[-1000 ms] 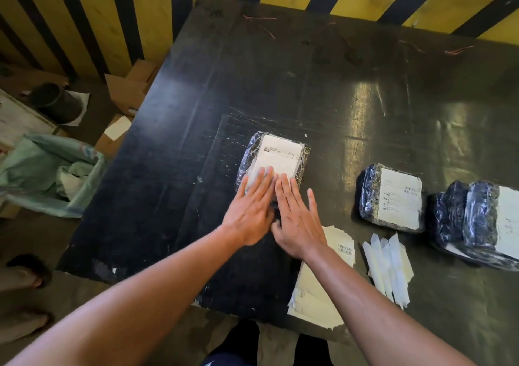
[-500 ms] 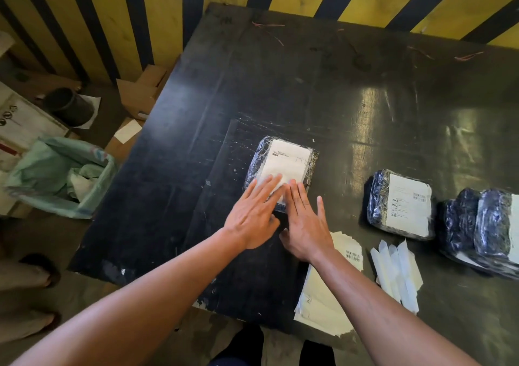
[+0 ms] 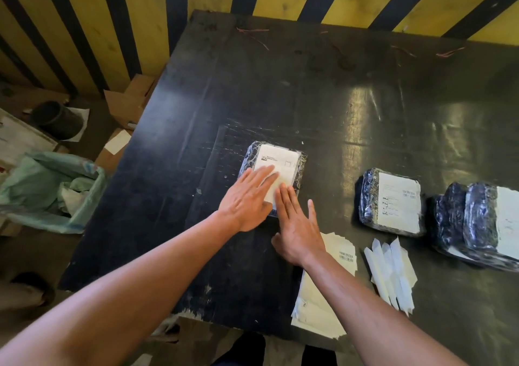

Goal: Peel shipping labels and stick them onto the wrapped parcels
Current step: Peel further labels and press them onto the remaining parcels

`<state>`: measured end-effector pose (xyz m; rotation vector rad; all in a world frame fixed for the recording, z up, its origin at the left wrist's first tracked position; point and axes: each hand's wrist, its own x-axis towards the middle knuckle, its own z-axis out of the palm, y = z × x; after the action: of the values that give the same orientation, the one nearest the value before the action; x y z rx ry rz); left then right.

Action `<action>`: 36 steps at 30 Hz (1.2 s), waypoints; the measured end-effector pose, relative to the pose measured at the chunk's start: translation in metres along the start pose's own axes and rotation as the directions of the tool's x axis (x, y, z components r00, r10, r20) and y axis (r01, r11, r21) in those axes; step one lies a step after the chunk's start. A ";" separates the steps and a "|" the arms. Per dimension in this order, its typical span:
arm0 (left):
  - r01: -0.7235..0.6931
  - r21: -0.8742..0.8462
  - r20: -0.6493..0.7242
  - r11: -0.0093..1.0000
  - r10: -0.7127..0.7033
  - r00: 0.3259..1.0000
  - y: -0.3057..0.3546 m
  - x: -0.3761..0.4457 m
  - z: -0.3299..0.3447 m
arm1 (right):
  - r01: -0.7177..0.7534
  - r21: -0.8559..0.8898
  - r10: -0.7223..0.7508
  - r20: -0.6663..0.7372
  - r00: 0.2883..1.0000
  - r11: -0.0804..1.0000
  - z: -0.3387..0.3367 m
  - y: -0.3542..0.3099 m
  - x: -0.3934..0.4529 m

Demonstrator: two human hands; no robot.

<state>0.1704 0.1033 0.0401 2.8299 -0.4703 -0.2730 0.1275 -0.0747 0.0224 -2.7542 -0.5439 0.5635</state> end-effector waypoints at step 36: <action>0.571 -0.718 0.238 0.399 -0.631 0.739 -0.039 -0.018 0.024 | -0.468 0.743 0.593 0.120 0.796 0.479 -0.009 0.016 0.028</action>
<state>0.1594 0.1400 0.0089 2.0011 0.6298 -0.3826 0.1605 -0.0795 0.0160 -2.0505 0.5512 0.5243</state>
